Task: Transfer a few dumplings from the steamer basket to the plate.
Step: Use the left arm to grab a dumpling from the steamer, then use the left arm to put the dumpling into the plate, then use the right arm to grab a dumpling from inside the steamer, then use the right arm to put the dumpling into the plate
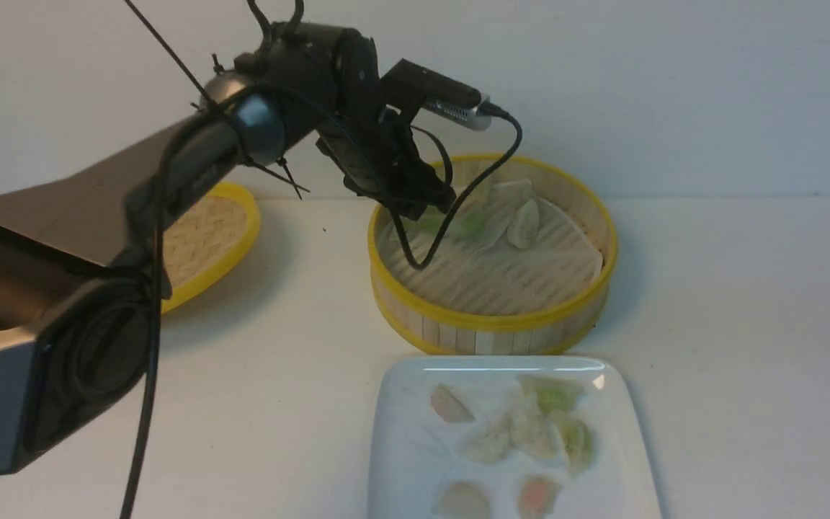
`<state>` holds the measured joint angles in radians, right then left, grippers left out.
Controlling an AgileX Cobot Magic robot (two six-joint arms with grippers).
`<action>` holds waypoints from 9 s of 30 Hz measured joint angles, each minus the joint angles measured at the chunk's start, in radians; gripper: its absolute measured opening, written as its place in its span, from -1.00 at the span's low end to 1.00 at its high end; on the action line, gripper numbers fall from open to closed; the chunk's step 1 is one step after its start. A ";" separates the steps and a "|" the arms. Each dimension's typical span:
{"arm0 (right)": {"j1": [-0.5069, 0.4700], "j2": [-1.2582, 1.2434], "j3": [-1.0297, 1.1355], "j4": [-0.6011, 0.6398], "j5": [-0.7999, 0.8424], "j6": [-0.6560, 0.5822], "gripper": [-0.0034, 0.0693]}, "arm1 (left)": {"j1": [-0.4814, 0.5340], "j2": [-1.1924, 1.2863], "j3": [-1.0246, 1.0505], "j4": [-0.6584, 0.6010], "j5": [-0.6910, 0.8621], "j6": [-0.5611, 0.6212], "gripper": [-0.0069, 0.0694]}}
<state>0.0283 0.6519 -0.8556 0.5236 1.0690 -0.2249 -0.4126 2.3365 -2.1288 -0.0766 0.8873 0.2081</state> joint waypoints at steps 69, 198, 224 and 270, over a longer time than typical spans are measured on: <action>0.000 0.001 -0.001 0.002 0.054 0.015 -0.95 | -0.097 0.105 -0.006 0.499 -0.099 -0.349 -0.15; 0.242 1.506 -1.084 -0.165 -0.025 0.070 0.23 | -0.401 -1.449 0.840 0.315 0.334 -0.569 -0.83; 0.273 1.757 -1.474 -0.262 0.129 0.096 -0.12 | -0.401 -1.713 1.051 0.490 0.336 -0.799 -0.83; 0.452 0.931 -0.022 -0.182 -0.270 0.057 0.04 | -0.401 -1.713 1.108 0.450 0.229 -0.799 -0.83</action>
<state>0.4799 1.5826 -0.8778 0.3414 0.7993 -0.1680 -0.8135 0.6231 -1.0203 0.3736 1.1161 -0.5914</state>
